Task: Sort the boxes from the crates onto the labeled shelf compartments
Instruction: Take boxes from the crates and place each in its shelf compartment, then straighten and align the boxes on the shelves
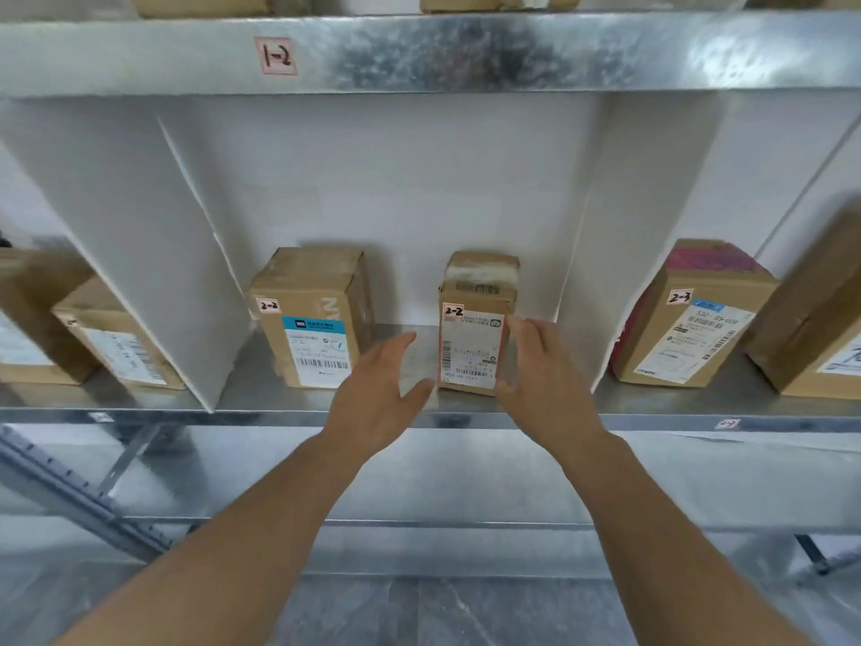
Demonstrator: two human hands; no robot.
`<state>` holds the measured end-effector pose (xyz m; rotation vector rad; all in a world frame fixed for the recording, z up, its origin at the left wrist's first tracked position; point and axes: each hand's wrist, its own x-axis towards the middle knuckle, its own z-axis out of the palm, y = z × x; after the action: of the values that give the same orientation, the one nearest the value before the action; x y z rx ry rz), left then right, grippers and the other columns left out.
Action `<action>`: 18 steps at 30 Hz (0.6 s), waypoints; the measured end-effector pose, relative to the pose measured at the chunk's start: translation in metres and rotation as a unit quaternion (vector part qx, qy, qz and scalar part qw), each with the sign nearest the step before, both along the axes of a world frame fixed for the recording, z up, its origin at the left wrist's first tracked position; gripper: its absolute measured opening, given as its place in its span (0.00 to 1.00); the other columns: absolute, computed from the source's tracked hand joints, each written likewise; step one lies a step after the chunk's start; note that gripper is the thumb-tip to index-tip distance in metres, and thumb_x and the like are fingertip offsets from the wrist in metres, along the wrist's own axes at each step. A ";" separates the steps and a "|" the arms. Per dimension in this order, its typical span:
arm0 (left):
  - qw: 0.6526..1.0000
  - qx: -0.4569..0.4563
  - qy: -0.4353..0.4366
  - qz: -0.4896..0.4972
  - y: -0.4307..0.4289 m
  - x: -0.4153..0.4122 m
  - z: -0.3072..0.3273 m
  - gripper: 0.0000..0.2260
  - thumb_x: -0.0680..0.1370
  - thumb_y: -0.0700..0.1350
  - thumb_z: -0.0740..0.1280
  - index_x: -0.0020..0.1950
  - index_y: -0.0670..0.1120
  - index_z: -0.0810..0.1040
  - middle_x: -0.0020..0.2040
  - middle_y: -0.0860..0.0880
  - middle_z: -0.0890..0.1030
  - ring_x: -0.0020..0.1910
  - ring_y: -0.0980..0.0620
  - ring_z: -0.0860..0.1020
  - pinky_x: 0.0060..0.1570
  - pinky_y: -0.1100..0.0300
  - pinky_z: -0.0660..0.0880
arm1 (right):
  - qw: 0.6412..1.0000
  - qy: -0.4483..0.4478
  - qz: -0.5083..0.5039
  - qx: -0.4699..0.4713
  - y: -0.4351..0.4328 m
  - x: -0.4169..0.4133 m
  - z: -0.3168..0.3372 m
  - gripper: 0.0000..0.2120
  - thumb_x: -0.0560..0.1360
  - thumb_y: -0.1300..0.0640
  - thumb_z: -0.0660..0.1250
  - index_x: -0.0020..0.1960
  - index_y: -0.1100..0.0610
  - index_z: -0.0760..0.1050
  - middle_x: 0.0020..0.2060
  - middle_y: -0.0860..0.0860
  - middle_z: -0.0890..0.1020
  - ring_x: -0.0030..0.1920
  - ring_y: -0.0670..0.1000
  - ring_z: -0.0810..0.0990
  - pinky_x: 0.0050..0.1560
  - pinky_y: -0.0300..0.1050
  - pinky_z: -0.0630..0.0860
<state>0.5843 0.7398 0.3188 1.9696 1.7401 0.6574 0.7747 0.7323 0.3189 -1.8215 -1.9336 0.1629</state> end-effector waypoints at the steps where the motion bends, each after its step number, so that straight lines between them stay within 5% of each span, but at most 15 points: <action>1: 1.000 0.022 0.014 -0.001 -0.005 -0.007 0.008 0.25 0.78 0.51 0.65 0.73 0.53 0.62 0.71 0.52 0.67 0.68 0.50 0.68 0.63 0.53 0.69 | 1.000 -0.006 -0.011 0.001 -0.007 -0.006 0.010 0.33 0.73 0.59 0.69 0.73 0.56 0.58 0.66 0.55 0.65 0.63 0.55 0.70 0.57 0.47 0.74; 8: 0.988 0.149 0.027 -0.017 -0.022 -0.067 0.068 0.25 0.77 0.52 0.66 0.73 0.52 0.64 0.71 0.50 0.68 0.65 0.48 0.70 0.57 0.56 0.70 | 0.996 -0.015 -0.040 0.081 -0.038 -0.064 0.090 0.23 0.74 0.59 0.65 0.68 0.57 0.68 0.63 0.56 0.68 0.60 0.57 0.71 0.52 0.46 0.71; 18: 0.961 0.271 0.035 0.030 -0.044 -0.264 0.141 0.27 0.77 0.54 0.66 0.74 0.52 0.63 0.70 0.49 0.69 0.68 0.49 0.67 0.63 0.52 0.69 | 0.985 -0.055 0.100 0.127 -0.051 -0.279 0.178 0.24 0.76 0.54 0.63 0.71 0.52 0.64 0.64 0.51 0.66 0.65 0.52 0.68 0.56 0.46 0.70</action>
<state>0.3205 0.6954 0.4599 2.3178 1.8016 1.2044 0.4962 0.6811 0.4969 -1.5004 -2.1036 -0.1170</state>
